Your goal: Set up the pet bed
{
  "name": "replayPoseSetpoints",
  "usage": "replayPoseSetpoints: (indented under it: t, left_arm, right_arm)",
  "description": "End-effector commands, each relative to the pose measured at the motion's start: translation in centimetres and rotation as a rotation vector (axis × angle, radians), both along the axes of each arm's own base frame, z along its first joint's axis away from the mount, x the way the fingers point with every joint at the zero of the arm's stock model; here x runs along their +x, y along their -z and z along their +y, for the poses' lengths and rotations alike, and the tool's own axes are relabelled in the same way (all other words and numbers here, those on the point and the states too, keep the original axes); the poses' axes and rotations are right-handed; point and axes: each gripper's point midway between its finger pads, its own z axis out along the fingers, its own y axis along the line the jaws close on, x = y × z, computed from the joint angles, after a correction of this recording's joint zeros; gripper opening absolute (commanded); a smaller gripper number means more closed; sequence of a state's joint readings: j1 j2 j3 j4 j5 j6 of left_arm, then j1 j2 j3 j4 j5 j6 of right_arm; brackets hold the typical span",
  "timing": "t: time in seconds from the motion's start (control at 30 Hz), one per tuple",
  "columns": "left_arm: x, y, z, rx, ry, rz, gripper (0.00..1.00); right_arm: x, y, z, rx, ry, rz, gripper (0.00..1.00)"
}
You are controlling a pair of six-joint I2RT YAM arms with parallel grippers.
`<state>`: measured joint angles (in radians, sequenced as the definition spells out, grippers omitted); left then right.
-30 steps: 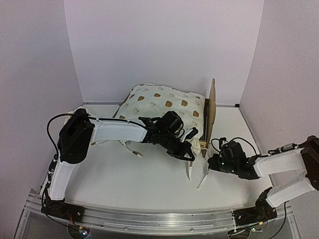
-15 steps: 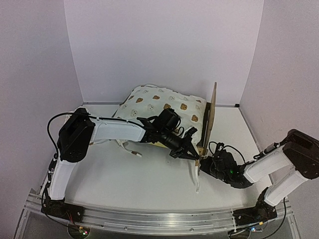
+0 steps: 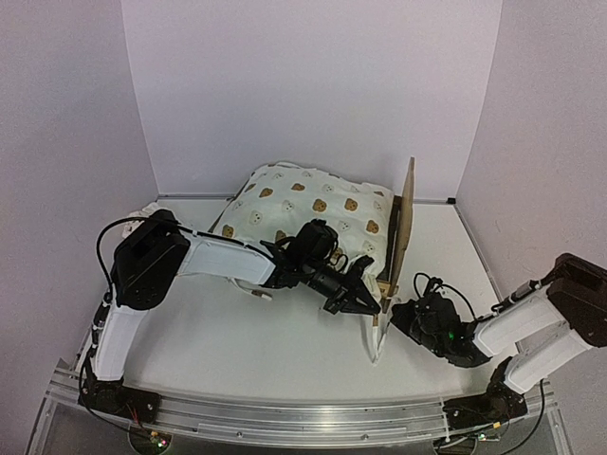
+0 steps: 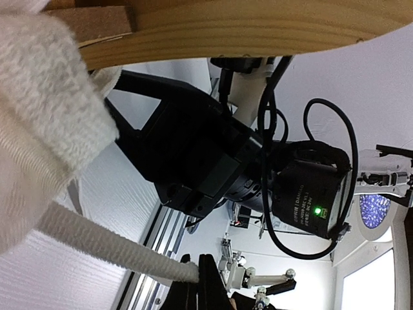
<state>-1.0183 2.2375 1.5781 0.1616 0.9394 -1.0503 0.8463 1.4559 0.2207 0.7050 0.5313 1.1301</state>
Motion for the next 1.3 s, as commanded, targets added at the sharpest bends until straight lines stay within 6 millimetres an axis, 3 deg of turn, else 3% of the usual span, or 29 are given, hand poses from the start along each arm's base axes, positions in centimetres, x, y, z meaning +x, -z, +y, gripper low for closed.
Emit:
replayPoseSetpoints:
  t: [0.0, 0.27, 0.37, 0.6, 0.77, 1.03, 1.1, 1.27]
  left_arm:
    - [-0.7, -1.3, -1.3, -0.095, 0.042, 0.02, 0.0]
    - [-0.6, -0.1, -1.5, -0.087, 0.033, 0.057, 0.01]
    - [-0.9, 0.4, -1.6, -0.078, 0.038, 0.066, 0.01]
    - [-1.4, 1.9, -2.4, -0.064, 0.041, 0.081, 0.01]
    - [-1.1, 3.3, -2.7, -0.038, 0.019, 0.082, 0.01]
    - [-1.1, 6.6, -3.0, 0.038, -0.02, 0.059, 0.05]
    - [-1.2, 7.5, -3.0, 0.059, -0.029, 0.058, 0.07]
    - [-1.4, 9.4, -2.9, 0.126, -0.046, 0.022, 0.24]
  right_arm:
    - [-0.6, 1.1, -0.8, 0.064, 0.066, 0.059, 0.0]
    - [-0.7, 0.7, 0.7, 0.037, -0.036, 0.041, 0.01]
    - [-1.3, 0.8, 1.1, -0.003, -0.102, 0.038, 0.16]
    - [-2.9, 1.8, -0.9, -0.025, -0.097, 0.055, 0.29]
    - [-3.7, 1.1, -2.2, -0.071, -0.103, 0.056, 0.39]
    - [-4.1, -1.3, -4.3, -0.169, -0.095, -0.007, 0.41]
    - [-4.1, -1.7, -4.9, -0.195, -0.088, -0.023, 0.41]
    - [-4.1, -2.6, -5.7, -0.232, -0.078, -0.054, 0.41]
